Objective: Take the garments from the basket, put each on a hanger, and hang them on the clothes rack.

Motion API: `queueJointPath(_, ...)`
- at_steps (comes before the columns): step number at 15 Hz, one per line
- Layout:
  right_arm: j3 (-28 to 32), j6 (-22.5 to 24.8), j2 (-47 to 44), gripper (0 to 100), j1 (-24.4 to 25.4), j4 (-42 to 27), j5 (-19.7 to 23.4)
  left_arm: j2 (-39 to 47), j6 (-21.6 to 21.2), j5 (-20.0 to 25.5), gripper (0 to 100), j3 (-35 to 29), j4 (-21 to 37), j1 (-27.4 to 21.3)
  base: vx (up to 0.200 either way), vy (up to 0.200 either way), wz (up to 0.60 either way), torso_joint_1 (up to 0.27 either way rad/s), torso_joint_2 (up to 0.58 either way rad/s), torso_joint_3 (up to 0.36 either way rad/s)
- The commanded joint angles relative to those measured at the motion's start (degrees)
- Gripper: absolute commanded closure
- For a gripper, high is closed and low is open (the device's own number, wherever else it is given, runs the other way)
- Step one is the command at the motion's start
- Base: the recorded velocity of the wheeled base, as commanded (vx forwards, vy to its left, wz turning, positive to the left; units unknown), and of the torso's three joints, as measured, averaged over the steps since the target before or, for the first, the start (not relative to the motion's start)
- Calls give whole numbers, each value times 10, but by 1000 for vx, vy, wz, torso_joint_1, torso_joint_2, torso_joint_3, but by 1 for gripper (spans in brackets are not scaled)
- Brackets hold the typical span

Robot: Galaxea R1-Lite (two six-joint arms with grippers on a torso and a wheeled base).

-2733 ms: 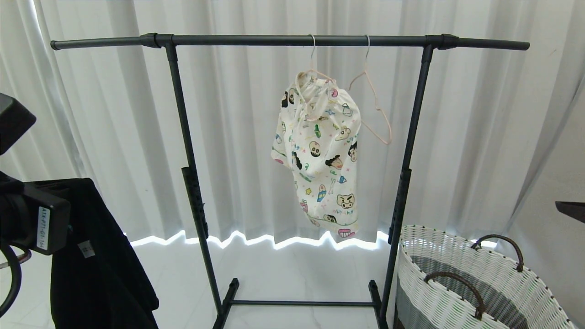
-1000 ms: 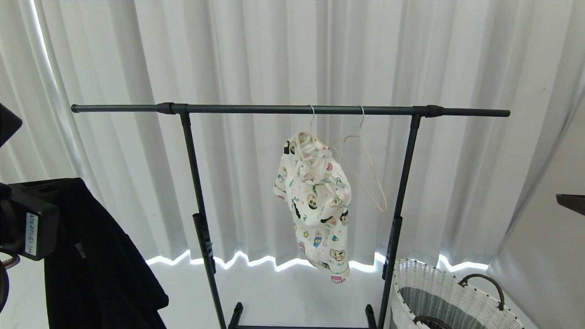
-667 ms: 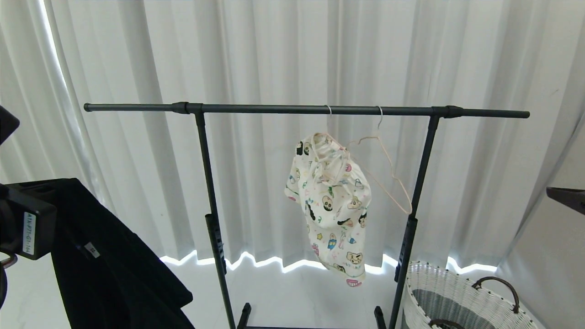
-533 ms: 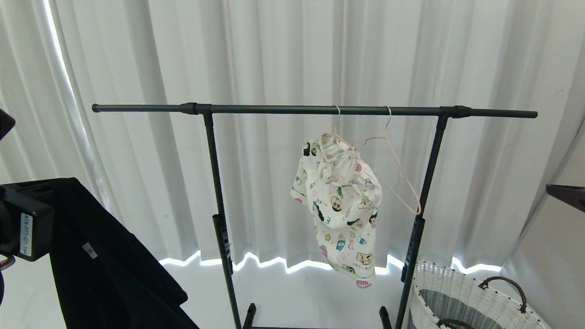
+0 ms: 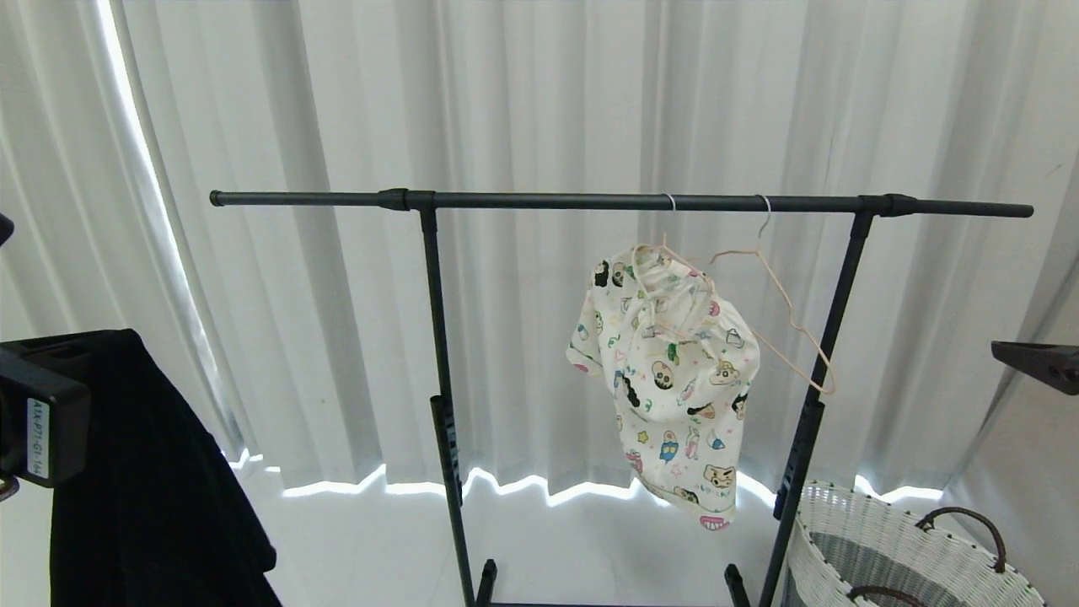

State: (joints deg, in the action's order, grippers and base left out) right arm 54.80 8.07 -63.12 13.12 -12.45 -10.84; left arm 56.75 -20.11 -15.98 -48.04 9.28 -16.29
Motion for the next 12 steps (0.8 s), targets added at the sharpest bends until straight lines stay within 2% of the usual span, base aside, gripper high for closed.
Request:
queueJointPath(1,0,0,-4,0,1,1,0,-1,0,0,100,1,0,0,0,0,0,0,0,0)
queueJointPath(6,0,12,-6,0,1,1,0,-1,-5,0,100,2,0,-1,0,0,0,0,0,0)
queueJointPath(12,1,12,-14,0,1,1,1,-2,-5,1,100,1,0,-8,200,0,0,0,0,4)
